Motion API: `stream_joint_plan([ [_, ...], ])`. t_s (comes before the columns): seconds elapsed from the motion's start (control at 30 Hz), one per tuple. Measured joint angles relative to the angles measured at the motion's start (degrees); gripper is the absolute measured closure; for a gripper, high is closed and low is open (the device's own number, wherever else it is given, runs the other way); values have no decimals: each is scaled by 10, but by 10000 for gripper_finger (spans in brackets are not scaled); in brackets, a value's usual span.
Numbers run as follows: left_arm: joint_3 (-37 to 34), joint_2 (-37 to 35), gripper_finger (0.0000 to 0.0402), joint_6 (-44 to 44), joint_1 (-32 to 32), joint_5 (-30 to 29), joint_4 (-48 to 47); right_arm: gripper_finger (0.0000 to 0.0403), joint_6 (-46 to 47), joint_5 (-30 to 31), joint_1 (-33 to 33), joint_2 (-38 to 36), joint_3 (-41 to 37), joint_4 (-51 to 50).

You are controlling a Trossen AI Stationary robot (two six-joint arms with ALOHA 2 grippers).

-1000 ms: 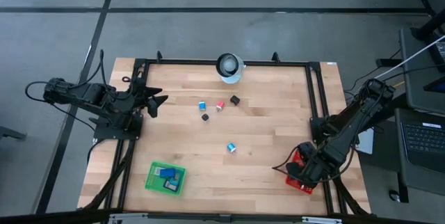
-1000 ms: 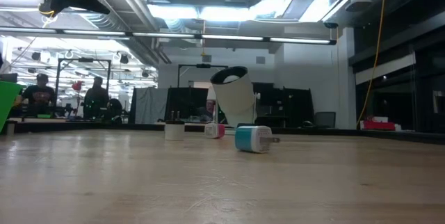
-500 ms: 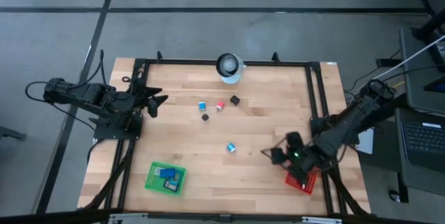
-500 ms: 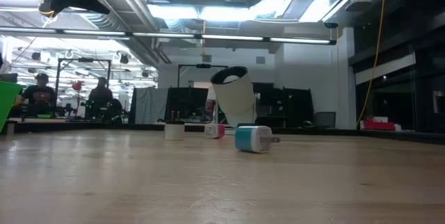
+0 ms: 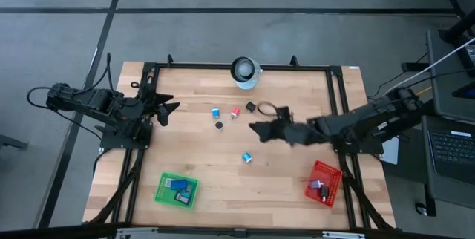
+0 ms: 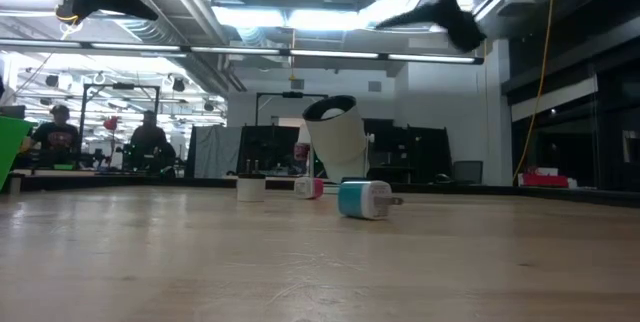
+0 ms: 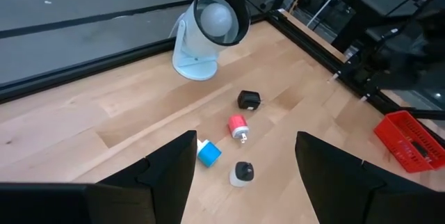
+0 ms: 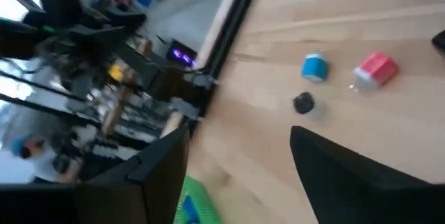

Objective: Pick & Place Office items
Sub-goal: Put the bottom light blue charger adapter into the red bin

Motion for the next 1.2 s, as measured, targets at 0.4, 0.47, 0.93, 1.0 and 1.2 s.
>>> stream_joint_plan([
  [0.4, 0, 0, 162, 3, 0, 9, 0, 147, -122, -278, -117, 158, 193, -280],
  [0.47, 0, 0, 162, 3, 0, 9, 0, 147, -143, -293, -107, 202, 247, -332],
  [0.93, 0, 0, 162, 5, 0, 28, 0, 147, -130, -351, -44, 361, 397, -513],
  [1.0, 0, 0, 162, 5, 0, 37, 0, 147, -122, -354, -45, 368, 397, -511],
  [1.2, 0, 0, 162, 10, 0, 45, 0, 147, -116, -359, -47, 382, 397, -496],
])
